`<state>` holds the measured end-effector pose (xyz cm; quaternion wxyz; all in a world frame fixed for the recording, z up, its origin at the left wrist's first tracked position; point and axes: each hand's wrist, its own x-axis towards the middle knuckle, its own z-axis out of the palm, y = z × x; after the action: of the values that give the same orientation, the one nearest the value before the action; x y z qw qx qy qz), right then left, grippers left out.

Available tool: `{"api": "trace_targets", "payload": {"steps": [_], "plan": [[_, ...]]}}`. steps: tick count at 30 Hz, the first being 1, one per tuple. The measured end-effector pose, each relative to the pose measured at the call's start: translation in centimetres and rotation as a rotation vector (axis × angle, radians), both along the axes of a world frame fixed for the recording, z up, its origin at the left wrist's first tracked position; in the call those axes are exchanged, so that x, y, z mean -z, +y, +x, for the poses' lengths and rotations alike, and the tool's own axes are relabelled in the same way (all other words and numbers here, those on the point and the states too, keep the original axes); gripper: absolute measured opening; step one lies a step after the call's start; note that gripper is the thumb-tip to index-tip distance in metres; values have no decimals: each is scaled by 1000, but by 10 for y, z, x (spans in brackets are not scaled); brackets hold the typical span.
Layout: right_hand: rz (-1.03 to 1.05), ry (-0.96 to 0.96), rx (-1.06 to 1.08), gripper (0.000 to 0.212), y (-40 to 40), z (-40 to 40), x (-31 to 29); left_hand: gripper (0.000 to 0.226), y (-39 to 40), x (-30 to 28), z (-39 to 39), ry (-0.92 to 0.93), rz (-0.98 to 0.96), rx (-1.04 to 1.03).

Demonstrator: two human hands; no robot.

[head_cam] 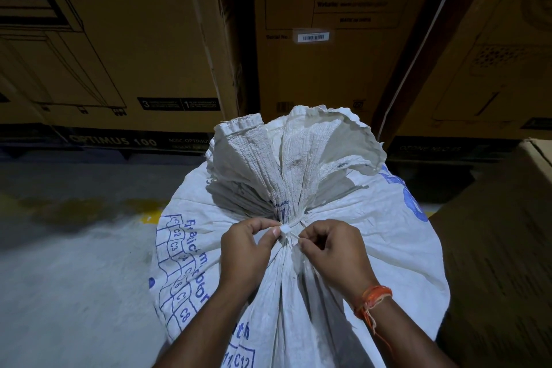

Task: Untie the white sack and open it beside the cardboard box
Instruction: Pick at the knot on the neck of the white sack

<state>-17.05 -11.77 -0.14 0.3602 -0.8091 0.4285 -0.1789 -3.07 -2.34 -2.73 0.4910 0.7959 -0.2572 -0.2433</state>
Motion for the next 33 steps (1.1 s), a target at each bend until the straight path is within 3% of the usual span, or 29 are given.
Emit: {"api": "trace_targets", "payload": {"steps": [8,28,33], "plan": [[-6,3,-7,18,-1,1,0,10,-1,2,2,-8,-3,1],[-24,-31,31,11,3,5,7,9,-2,0,2,-23,3,-20],[-4,-40,43,27,8,9,7,10,-3,-2,-3,-40,2,1]]}}
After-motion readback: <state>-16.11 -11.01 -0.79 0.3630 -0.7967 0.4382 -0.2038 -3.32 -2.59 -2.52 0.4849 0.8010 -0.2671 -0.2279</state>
